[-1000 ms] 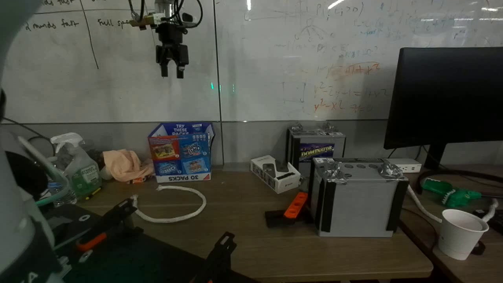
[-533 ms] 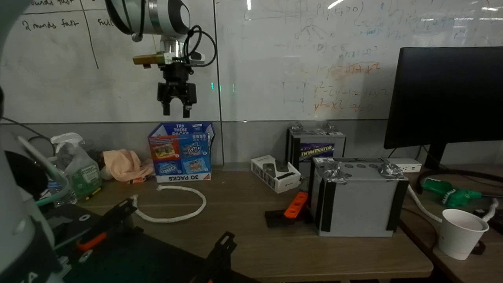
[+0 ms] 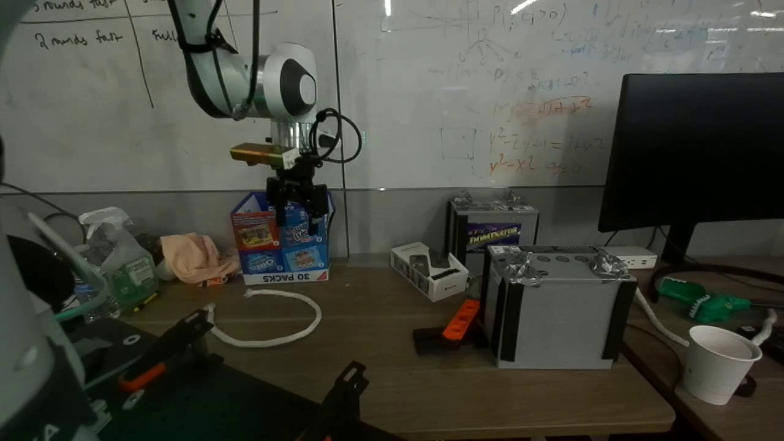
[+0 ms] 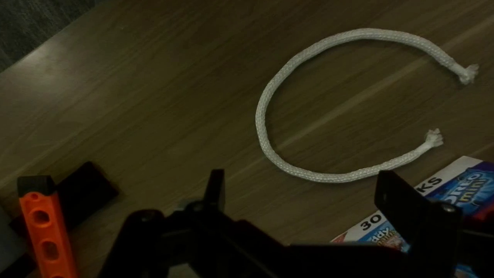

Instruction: Put the ropes inside the box

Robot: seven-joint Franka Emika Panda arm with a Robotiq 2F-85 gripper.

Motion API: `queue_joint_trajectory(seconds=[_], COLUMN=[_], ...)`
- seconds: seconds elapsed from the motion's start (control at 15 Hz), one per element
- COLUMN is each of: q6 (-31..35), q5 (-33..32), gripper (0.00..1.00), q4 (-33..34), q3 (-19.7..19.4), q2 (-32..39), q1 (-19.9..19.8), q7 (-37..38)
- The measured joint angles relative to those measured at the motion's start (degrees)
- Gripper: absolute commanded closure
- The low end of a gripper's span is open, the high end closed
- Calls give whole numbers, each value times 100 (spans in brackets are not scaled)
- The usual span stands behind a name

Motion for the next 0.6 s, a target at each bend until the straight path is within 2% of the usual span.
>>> queue_joint_trajectory(seconds=[0.6], q6=[1061], q5=[396], gripper=[0], q4=[77], q3=[-14], q2=[1314], q1=[-262], q7=[-635])
